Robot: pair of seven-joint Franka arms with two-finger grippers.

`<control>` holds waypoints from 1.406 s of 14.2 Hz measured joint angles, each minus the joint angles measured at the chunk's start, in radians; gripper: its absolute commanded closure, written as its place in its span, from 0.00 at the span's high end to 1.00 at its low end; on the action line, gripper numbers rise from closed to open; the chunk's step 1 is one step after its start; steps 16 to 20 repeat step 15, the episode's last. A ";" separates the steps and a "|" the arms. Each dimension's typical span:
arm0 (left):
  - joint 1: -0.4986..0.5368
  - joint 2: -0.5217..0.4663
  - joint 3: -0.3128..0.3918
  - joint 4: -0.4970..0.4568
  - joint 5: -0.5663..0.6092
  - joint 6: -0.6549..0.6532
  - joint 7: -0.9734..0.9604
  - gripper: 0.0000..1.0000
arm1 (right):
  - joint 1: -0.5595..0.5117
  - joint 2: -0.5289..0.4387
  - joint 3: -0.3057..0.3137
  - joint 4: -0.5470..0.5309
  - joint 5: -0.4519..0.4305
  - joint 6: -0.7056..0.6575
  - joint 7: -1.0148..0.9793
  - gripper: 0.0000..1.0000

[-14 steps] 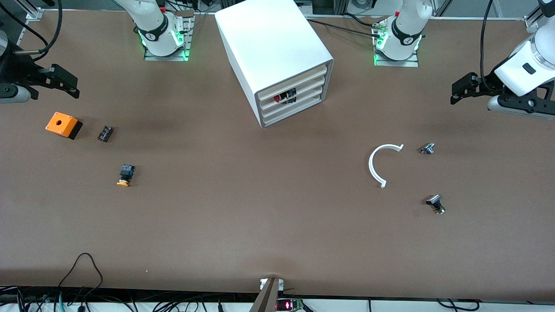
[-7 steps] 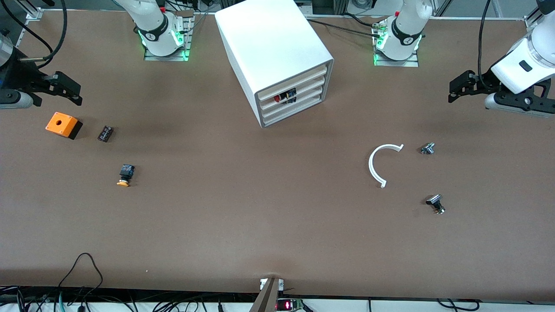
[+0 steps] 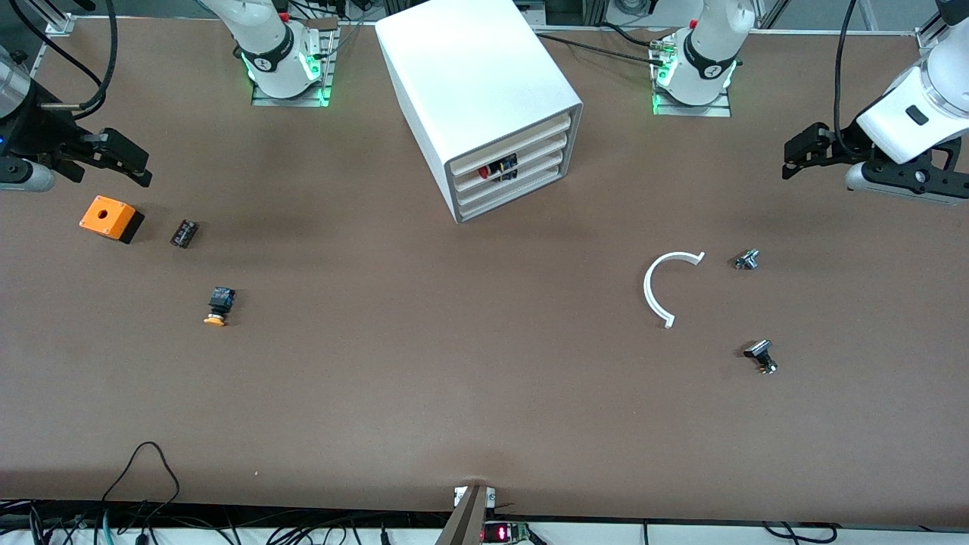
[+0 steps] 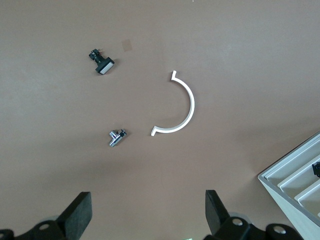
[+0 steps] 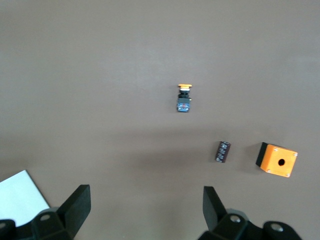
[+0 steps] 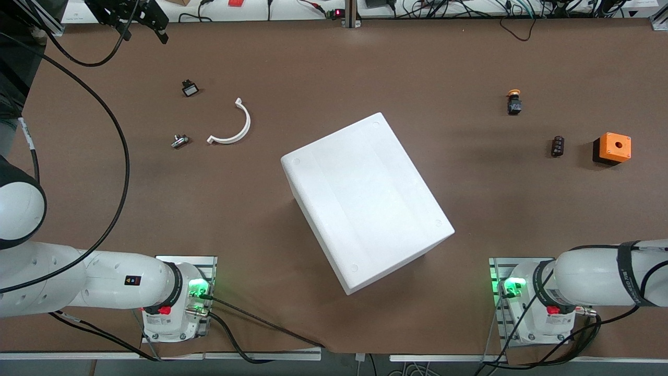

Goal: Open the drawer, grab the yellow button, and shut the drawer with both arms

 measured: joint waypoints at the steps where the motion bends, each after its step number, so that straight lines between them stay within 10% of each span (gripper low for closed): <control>1: 0.000 0.000 0.000 0.000 0.000 0.000 0.000 1.00 | 0.000 0.000 0.000 0.000 0.015 0.000 0.000 0.99; 20: 0.000 0.000 0.000 0.000 0.000 0.000 0.000 1.00 | 0.000 -0.002 -0.003 0.008 0.021 0.000 0.009 0.99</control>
